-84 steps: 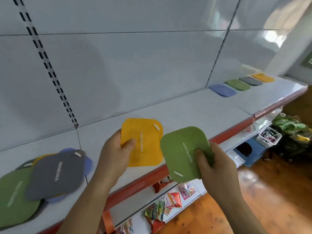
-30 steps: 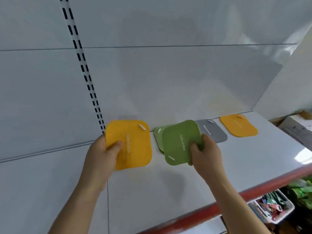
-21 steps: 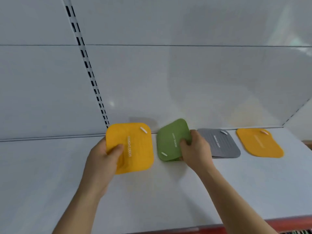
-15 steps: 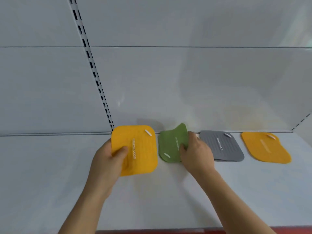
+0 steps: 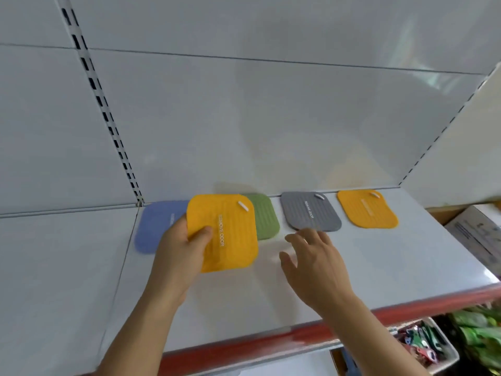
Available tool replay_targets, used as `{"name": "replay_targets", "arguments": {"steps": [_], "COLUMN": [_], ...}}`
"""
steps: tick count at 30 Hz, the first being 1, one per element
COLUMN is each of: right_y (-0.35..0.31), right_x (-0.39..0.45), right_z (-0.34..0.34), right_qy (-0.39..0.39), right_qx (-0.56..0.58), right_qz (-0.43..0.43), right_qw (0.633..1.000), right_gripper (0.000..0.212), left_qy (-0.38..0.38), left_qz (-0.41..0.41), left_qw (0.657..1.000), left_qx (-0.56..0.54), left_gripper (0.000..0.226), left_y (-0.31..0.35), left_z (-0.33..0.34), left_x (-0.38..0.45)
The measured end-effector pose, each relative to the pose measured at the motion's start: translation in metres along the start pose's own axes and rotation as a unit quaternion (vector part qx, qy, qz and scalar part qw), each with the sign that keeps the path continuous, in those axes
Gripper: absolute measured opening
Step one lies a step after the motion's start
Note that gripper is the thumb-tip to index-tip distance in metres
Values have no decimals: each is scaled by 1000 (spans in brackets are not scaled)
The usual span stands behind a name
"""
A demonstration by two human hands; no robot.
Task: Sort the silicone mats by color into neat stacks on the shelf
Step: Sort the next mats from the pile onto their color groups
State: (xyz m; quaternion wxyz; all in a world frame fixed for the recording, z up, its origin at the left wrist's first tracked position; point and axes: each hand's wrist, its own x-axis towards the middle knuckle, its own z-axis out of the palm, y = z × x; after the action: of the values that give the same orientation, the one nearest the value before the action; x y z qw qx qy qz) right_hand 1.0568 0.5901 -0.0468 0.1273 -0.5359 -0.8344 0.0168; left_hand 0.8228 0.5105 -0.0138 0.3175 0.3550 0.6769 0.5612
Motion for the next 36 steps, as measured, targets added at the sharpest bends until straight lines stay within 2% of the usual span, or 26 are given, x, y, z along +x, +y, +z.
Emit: {"name": "replay_targets", "arguments": {"steps": [9,13,15,17,20,23,25,27,28,31,36], "right_y": [101,133,196,203,240,269,280,289,293,300,303], "right_x": [-40,-40,-39,-35,-34,-25,-25,-23,-21,-19,-18], "right_z": [-20,-28,-34,-32,-37,-38,-37,-39,-39,-40,-39], "right_qy": [-29,-27,-33,-15,-8,-6,2,-6,-5,-6,-8], "right_qx": [0,-8,15,-6,24,48,62,72,74,86,96], "right_qz": [82,82,85,75,52,33,6,-15,-24,-43,-46], "right_qw": [996,996,996,997,998,998,998,997,997,995,994], "right_gripper": [40,43,47,46,45,37,34,34,35,35,26], "left_qy": [-109,-127,-108,-118,-117,-120,-120,-100,-86,-40,-17], "left_qz": [9,-5,-21,-39,-43,-55,-66,-62,-48,9,77], "left_qw": [994,992,993,992,992,991,990,990,986,943,867], "left_qx": [18,25,32,23,26,18,23,75,134,330,493], "left_gripper": [25,23,20,19,39,26,24,27,29,49,64], "left_y": [18,30,41,44,49,54,55,53,53,55,53], "left_z": [109,156,222,230,281,327,348,365,371,384,391], "left_x": [-9,-10,-11,-6,5,18,28,38,42,44,39]}}
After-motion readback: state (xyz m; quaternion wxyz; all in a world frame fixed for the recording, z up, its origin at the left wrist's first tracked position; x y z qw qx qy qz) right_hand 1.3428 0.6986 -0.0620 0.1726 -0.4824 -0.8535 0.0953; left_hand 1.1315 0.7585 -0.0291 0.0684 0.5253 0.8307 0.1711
